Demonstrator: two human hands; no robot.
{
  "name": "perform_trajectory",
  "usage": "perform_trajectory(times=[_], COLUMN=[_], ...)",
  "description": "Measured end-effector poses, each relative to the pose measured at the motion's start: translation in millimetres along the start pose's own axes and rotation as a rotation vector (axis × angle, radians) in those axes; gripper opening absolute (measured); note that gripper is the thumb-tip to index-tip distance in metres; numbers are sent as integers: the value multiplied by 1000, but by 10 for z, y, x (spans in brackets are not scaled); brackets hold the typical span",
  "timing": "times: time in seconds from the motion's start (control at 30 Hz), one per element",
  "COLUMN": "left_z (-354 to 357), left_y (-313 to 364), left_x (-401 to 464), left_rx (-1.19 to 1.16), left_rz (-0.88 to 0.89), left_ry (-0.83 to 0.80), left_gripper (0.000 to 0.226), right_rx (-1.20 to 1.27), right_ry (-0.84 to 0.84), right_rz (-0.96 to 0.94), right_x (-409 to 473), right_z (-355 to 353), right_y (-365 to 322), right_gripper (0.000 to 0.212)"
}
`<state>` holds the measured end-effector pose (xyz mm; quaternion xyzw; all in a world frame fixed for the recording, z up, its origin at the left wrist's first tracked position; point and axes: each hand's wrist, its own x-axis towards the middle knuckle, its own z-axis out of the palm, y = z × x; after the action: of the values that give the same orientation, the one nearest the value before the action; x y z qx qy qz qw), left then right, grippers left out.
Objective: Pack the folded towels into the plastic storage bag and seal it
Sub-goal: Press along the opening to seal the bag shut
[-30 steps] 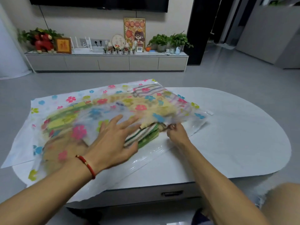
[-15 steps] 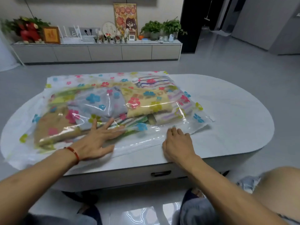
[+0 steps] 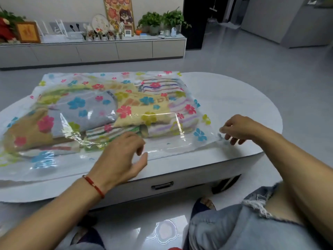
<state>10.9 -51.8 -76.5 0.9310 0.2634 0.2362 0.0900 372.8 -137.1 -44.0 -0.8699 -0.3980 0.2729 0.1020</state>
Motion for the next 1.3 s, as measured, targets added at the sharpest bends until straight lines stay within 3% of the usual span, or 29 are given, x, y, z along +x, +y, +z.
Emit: perform_trajectory(times=[0.1,0.17,0.27,0.33,0.47,0.6,0.77,0.93,1.07,1.3], left_z=[340,577,947,1152,1360,1410,1383,1358,1342,1345], left_y=[560,825,1080,1162,1164,1173,1187,1153,1070,987], left_x=[444,798,1222,1366,1430,1477,1540,1536,1443,1353], left_rx=[-29,29,196,210,96,-30,-12,42,136,157], left_rz=[163,193,72,-26,-99,-123,-53,2,-3,18], left_ry=[28,-9,-130,-152,36,183,194,189,139,163], left_gripper=[16,25,44,44,28,13,20,22,24,6], right_rx=[142,211,307,401,543,471,253,248,249,344], right_ry=[-73,-59,-130,-193,-261,-218,-24,104,68,-111], right_rz=[36,35,63,93,150,107,40,-9,-30,-40], right_x=[160,250,299,334,413,426,364,335,327,311], right_z=[151,181,129,89,72,45,21,95,93,45], right_y=[-44,-67,-49,-24,-12,-92,-145,-174,-139,-72], right_gripper=[29,28,18,20,34,46,23,15,37,27])
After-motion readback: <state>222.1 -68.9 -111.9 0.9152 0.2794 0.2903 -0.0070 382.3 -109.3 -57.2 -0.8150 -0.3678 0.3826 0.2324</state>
